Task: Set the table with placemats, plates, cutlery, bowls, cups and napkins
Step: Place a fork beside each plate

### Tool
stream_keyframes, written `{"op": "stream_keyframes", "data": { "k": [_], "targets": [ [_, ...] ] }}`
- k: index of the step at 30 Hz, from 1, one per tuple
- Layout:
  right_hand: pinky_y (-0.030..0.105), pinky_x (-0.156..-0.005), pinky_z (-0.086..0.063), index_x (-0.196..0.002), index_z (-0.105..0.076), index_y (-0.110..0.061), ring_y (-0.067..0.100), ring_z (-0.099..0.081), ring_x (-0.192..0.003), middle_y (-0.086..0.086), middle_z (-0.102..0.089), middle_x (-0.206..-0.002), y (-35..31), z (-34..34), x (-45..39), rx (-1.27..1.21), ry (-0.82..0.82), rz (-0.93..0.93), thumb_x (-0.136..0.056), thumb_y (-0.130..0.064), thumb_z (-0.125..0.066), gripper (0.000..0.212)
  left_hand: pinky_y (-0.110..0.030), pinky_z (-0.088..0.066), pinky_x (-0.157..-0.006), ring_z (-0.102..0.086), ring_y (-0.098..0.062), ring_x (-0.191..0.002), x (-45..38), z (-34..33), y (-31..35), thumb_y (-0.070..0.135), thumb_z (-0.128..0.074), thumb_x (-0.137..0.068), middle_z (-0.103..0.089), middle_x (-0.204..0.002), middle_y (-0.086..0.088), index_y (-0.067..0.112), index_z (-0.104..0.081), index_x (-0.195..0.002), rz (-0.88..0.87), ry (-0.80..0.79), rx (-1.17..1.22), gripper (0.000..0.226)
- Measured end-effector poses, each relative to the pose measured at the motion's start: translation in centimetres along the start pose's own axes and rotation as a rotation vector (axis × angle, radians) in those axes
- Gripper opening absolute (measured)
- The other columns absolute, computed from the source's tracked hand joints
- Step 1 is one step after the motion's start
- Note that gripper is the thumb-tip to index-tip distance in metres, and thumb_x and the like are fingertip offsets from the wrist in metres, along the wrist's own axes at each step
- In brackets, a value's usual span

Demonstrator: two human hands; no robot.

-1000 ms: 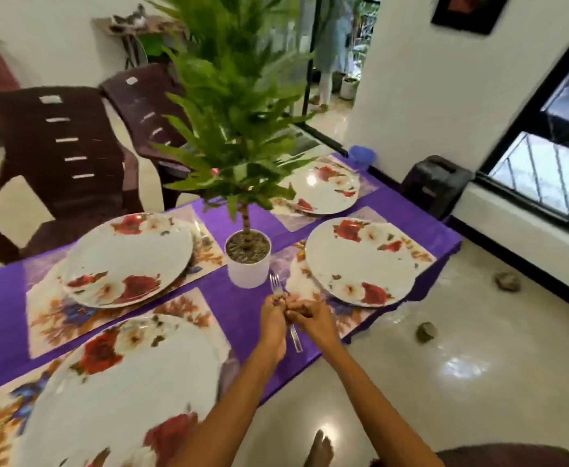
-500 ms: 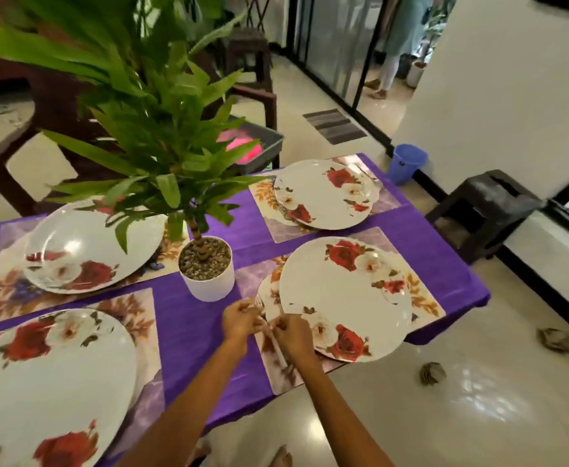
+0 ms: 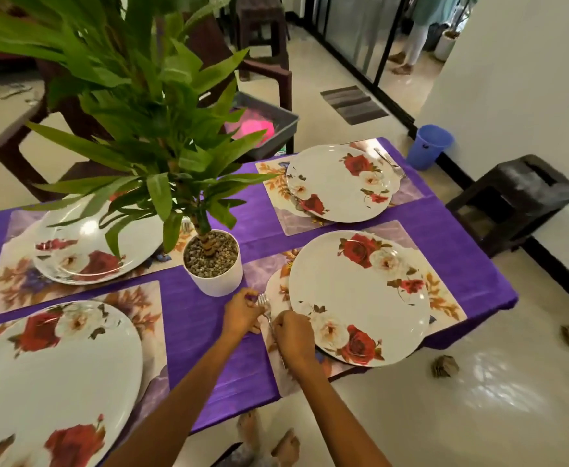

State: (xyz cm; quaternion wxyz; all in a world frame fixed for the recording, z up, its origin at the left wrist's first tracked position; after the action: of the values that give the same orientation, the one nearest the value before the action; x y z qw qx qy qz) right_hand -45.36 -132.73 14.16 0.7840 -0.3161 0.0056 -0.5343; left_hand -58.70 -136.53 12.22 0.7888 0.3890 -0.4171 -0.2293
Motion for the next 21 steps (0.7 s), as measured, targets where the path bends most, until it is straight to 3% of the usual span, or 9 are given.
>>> {"op": "stream_keyframes", "data": {
  "k": [5, 9, 12, 15, 18, 21],
  "targets": [
    [0.029, -0.079, -0.047, -0.098, -0.072, -0.007, 0.023, -0.066, -0.093, 0.009, -0.072, -0.1, 0.1, 0.2, -0.2, -0.102, -0.005, -0.021, -0.091, -0.013, -0.05, 0.023, -0.028, -0.049, -0.038, -0.057, -0.019, -0.049, 0.0, -0.1, 0.3, 0.008, -0.07, -0.081, -0.058, -0.078, -0.007, 0.009, -0.051, -0.104, -0.02, -0.013, -0.036, 0.03],
    [0.015, -0.072, -0.041, -0.1, -0.07, -0.008, 0.018, -0.065, -0.091, 0.006, -0.071, -0.1, 0.7, 2.2, 0.1, -0.343, 0.075, -0.025, -0.093, -0.018, -0.053, 0.021, -0.029, -0.043, -0.066, -0.056, -0.022, -0.079, 0.9, -0.2, 3.1, 0.015, -0.061, -0.088, -0.059, -0.095, -0.011, 0.005, -0.051, -0.11, -0.301, 0.135, -0.169, 0.026],
    [0.005, -0.073, -0.038, -0.104, -0.066, -0.011, 0.011, -0.061, -0.089, 0.003, -0.069, -0.101, 1.3, 5.5, 0.3, -0.498, 0.231, 0.009, -0.096, -0.023, -0.05, 0.021, -0.028, -0.042, -0.074, -0.057, -0.022, -0.089, 1.8, -1.9, 6.8, 0.012, -0.051, -0.094, -0.06, -0.098, -0.007, 0.007, -0.054, -0.112, -0.471, 0.163, -0.174, 0.019],
    [0.013, -0.087, -0.042, -0.11, -0.063, -0.014, 0.009, -0.058, -0.1, 0.0, -0.065, -0.11, 3.5, 9.8, 0.7, -0.556, 0.465, 0.02, -0.095, -0.027, -0.046, 0.026, -0.025, -0.043, -0.086, -0.057, -0.018, -0.098, 2.7, -5.8, 11.8, 0.013, -0.047, -0.096, -0.061, -0.108, -0.004, 0.011, -0.056, -0.11, -0.653, 0.122, -0.094, 0.017],
    [0.021, -0.091, -0.044, -0.114, -0.06, -0.014, 0.011, -0.057, -0.103, 0.0, -0.063, -0.113, 7.0, 14.0, 1.3, -0.605, 0.683, -0.041, -0.095, -0.027, -0.044, 0.028, -0.035, -0.046, -0.096, -0.056, -0.024, -0.109, 3.8, -11.5, 15.8, 0.017, -0.045, -0.097, -0.06, -0.116, -0.006, 0.01, -0.055, -0.116, -0.74, 0.005, -0.121, 0.022],
    [0.025, -0.094, -0.046, -0.115, -0.059, -0.012, 0.012, -0.057, -0.105, 0.002, -0.062, -0.116, 12.1, 17.7, 1.6, -0.627, 0.837, -0.11, -0.095, -0.028, -0.042, 0.031, -0.022, -0.04, -0.099, -0.055, -0.02, -0.115, 5.1, -17.9, 18.9, 0.02, -0.052, -0.096, -0.059, -0.125, -0.008, 0.008, -0.055, -0.122, -0.86, -0.045, -0.232, 0.029]
  ]
}}
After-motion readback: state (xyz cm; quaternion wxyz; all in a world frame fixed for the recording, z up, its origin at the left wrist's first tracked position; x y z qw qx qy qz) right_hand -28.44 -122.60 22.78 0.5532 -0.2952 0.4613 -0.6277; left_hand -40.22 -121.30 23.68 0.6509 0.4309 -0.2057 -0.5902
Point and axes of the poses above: each hand's wrist, its own x-axis away from the middle knuckle, its own z-axis out of the back of the hand, y = z × x, the point moved 7 cm from there along -x, towards the middle knuckle
